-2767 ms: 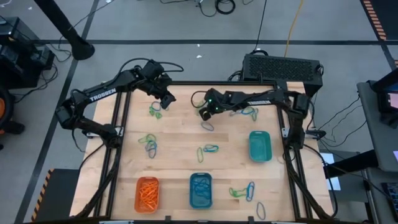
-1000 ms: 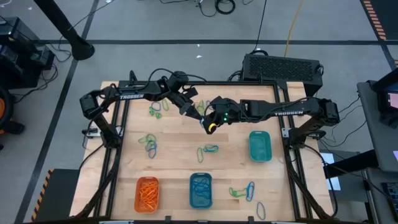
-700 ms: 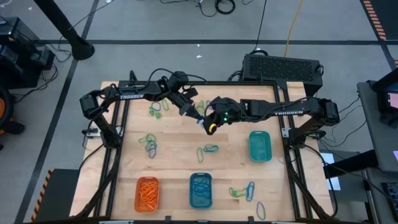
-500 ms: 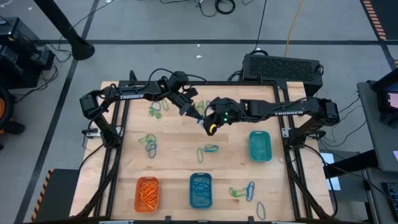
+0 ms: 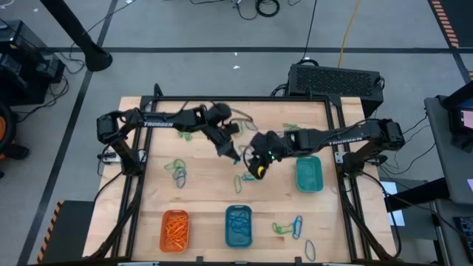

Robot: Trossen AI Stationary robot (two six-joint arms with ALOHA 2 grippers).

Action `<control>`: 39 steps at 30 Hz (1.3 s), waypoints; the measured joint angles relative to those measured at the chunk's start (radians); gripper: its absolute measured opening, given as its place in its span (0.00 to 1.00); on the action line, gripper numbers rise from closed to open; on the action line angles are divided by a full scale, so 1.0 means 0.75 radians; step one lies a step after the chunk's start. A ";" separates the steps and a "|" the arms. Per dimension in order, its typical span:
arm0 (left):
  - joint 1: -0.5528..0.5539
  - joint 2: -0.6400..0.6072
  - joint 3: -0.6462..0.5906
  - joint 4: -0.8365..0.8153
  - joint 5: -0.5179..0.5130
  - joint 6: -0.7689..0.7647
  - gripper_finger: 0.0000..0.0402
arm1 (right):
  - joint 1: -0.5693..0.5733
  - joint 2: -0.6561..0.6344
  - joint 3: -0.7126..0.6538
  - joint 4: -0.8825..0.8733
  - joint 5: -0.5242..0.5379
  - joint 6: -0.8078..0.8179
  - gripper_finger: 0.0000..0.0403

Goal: Sort rubber bands into baskets
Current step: Put the blue rubber band into the blue bin

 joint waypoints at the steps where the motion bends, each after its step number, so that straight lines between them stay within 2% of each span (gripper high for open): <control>1: -0.032 0.000 0.000 -0.023 -0.040 0.000 0.01 | 0.030 -0.007 0.000 -0.024 0.025 -0.004 0.41; 8: -0.282 0.000 0.000 -0.055 -0.264 -0.103 0.00 | 0.232 -0.059 0.000 -0.186 0.038 0.068 0.39; 13: -0.453 0.000 0.000 -0.026 -0.384 -0.104 0.00 | 0.393 -0.083 -0.001 -0.213 0.095 0.374 0.38; 21: -0.700 0.000 0.000 0.085 -0.591 -0.103 0.00 | 0.654 -0.061 -0.001 -0.122 0.434 0.942 0.38; 25: -0.834 0.038 0.000 0.170 -0.775 -0.122 0.00 | 0.734 -0.044 0.000 -0.074 0.450 1.094 0.38; 30: -0.963 0.118 0.000 0.312 -1.007 -0.139 0.01 | 0.773 -0.044 -0.001 -0.046 0.532 1.190 0.38; 32: -0.992 0.162 0.000 0.318 -1.020 -0.140 0.01 | 0.779 -0.044 -0.001 -0.008 0.568 1.192 0.38; 39: -1.024 0.237 0.000 0.287 -1.028 -0.174 0.01 | 0.780 -0.044 -0.001 0.027 0.561 1.125 0.38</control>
